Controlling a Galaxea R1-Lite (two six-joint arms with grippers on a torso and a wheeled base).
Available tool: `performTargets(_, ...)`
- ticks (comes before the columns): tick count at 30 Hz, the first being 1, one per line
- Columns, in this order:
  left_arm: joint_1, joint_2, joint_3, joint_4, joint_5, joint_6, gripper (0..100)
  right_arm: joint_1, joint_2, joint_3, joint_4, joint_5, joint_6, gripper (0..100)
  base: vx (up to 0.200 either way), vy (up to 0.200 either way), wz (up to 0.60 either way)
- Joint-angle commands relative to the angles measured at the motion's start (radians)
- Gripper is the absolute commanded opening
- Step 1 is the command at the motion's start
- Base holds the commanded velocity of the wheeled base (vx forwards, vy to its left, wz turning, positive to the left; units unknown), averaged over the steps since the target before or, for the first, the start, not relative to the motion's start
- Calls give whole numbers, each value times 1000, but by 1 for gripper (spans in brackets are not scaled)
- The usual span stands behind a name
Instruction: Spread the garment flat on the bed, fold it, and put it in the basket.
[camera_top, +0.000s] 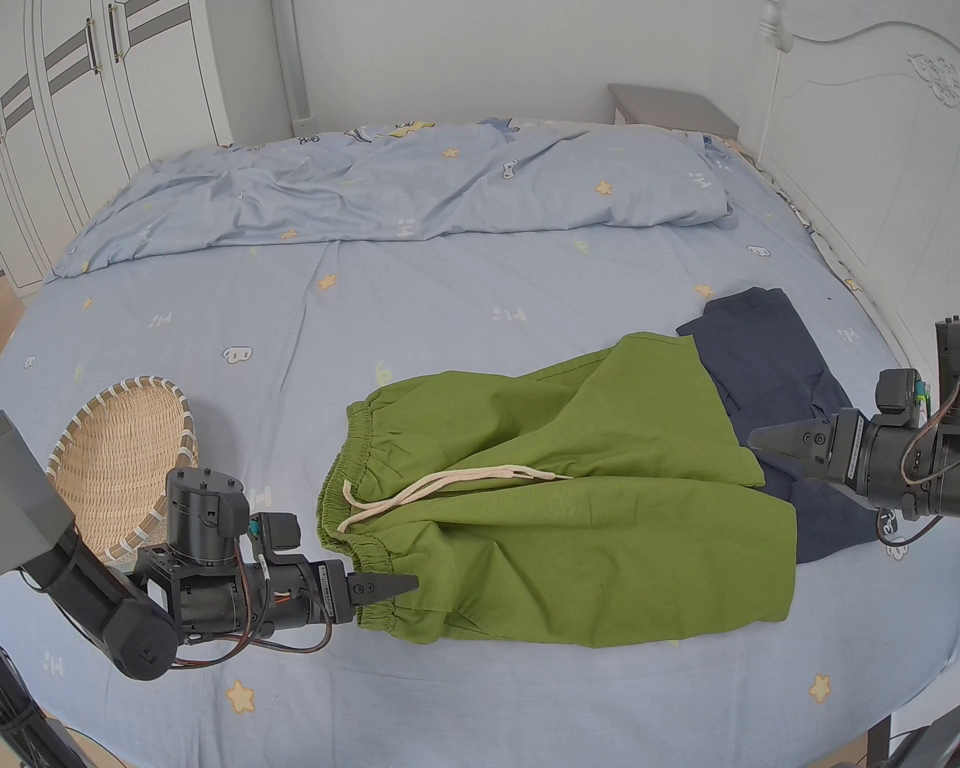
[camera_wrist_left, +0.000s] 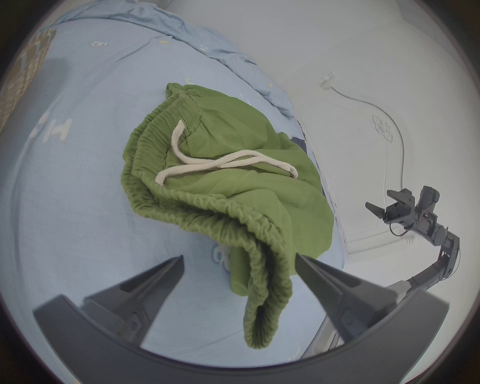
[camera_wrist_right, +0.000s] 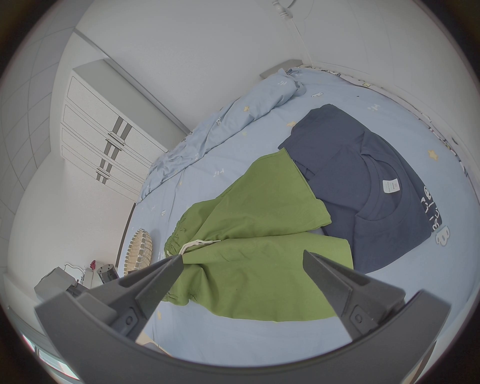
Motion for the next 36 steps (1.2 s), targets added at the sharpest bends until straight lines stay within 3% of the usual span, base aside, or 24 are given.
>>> performTargets(1,-8,26,5,-21,3,-20,0,-4,5,0,-2,2,1,100,0,0,0)
performTargets(11,5,-9,52,-21,-6,-40,0,-4,5,6,-2,6,3,100,0,0,0)
performTargets(14,30,-57,87,-20,-7,-50,0,-1,5,9,10,8,3,100,0,0,0)
performTargets(16,88,-96,123,-21,-40,-54,0,-5,4,41,20,23,-2,100,0,0,0)
performTargets(21,197,-144,152,-17,-119,-54,0,-79,1,98,32,123,-14,100,0,0,0)
performTargets(26,327,-150,192,-23,-234,-48,0,-280,8,198,63,313,-195,100,0,0,0)
performTargets(28,338,-147,190,-23,-239,-43,0,-312,18,215,73,353,-232,100,0,0,0)
performTargets(29,346,-146,181,-23,-239,-43,0,-369,47,236,98,421,-292,100,0,0,0)
performTargets(32,350,-141,179,-24,-241,-43,0,-424,101,262,113,497,-361,100,0,0,0)
performTargets(36,350,-124,184,-24,-244,-43,0,-432,170,301,110,508,-427,100,0,0,0)
